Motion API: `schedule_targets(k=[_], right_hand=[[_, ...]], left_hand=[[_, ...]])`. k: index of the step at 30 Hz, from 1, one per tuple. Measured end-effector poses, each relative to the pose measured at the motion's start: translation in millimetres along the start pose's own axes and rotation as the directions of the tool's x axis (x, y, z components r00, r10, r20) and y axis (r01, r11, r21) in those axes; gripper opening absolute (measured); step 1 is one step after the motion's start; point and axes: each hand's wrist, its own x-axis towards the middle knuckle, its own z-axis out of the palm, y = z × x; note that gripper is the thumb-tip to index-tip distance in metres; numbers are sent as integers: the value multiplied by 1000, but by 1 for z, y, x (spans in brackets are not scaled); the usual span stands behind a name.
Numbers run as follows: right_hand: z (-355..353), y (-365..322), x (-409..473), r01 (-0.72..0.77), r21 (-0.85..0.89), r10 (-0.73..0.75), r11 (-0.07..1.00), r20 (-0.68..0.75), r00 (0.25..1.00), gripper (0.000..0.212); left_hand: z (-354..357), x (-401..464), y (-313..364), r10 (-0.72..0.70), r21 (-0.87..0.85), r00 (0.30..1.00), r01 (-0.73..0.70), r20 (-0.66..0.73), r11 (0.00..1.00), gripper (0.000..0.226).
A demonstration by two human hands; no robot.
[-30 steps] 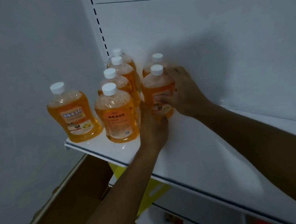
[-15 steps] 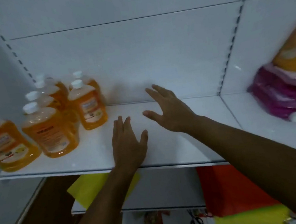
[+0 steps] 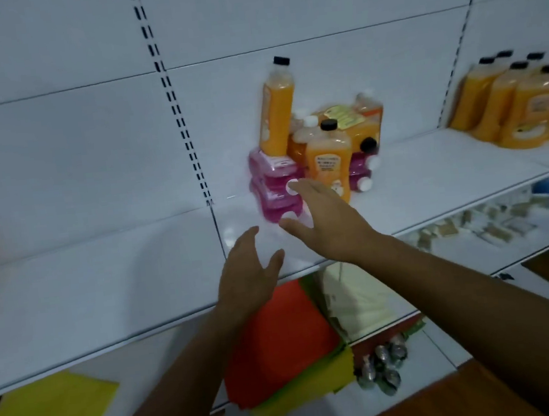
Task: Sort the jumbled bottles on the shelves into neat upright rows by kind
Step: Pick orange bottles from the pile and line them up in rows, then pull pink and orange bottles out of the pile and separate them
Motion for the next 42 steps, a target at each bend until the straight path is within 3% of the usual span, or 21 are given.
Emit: schedule_targets(k=[6, 11, 16, 19, 25, 29, 32, 35, 38, 42], right_hand=[[-46, 27, 20, -7, 115, 26, 993, -166, 986, 49], [-68, 28, 74, 14, 95, 15, 995, -300, 954, 52], [-74, 30, 144, -44, 94, 71, 995, -304, 950, 62], [-74, 26, 179, -96, 132, 132, 987, -296, 946, 68], [-61, 21, 225, -178, 322, 259, 930, -228, 939, 74], [-51, 17, 239, -169, 386, 293, 907, -287, 912, 63], [-49, 16, 238, -132, 407, 273, 904, -311, 910, 56], [-53, 12, 232, -70, 431, 228, 900, -326, 917, 54], [-59, 2, 222, -4, 439, 159, 898, -317, 935, 53], [-62, -11, 197, 75, 449, 51, 890, -262, 964, 51]], left_hand=[[2, 28, 41, 64, -36, 997, -66, -40, 997, 57], [-14, 83, 59, 164, -66, 984, -169, -75, 983, 42], [-17, 168, 63, 125, -57, 984, -133, -125, 990, 60], [-13, 207, 64, 130, -102, 985, -142, -115, 985, 59], [4, 248, 54, 171, -108, 982, -179, -81, 978, 87], [10, 257, 48, 177, -130, 977, -192, -121, 973, 67], [6, 254, 47, 189, -121, 963, -214, -189, 969, 63], [-3, 241, 47, 190, -131, 945, -230, -266, 964, 73], [-16, 225, 47, 144, -174, 958, -190, -246, 966, 92], [-30, 187, 51, 145, -211, 969, -187, -200, 959, 89]])
